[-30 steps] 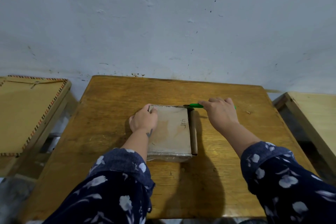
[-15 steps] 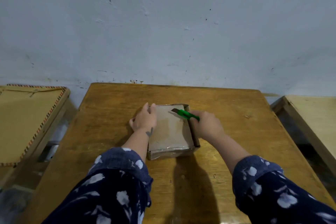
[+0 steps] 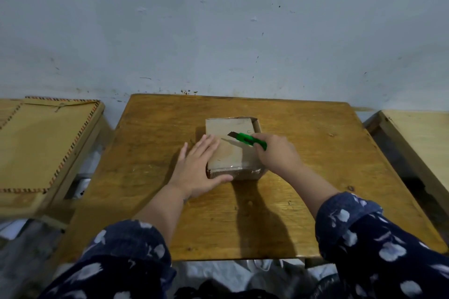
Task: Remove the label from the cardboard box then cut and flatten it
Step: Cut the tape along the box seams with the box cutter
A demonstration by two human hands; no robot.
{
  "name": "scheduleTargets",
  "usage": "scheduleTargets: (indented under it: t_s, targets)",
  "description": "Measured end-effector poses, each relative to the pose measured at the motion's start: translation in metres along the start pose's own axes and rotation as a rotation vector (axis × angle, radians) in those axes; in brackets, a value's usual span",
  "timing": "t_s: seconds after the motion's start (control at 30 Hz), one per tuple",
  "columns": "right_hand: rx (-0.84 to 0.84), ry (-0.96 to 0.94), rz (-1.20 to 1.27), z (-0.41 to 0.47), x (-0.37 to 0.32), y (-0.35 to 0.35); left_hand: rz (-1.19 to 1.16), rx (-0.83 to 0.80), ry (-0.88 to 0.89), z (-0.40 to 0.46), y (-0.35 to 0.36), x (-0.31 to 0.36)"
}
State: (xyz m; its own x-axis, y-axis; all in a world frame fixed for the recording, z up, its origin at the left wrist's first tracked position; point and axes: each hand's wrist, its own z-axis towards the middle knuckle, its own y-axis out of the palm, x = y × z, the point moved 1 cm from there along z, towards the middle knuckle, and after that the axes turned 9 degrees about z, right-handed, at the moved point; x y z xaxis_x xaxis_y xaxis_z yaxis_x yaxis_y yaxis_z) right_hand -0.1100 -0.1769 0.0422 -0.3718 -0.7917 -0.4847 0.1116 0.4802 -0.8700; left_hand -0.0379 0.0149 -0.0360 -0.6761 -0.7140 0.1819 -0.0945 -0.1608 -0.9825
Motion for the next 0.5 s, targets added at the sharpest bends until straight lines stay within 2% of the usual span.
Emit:
scheduleTargets:
  t_s: [0.2,0.5]
  targets:
    - [0.037,-0.085,-0.089,-0.015,0.000,0.010,0.070,-0.017,-0.042,0.013,0.004,0.002]
    - [0.055,-0.320,-0.289,-0.011,-0.003,0.015,0.069,-0.083,-0.037,0.040,-0.006,0.001]
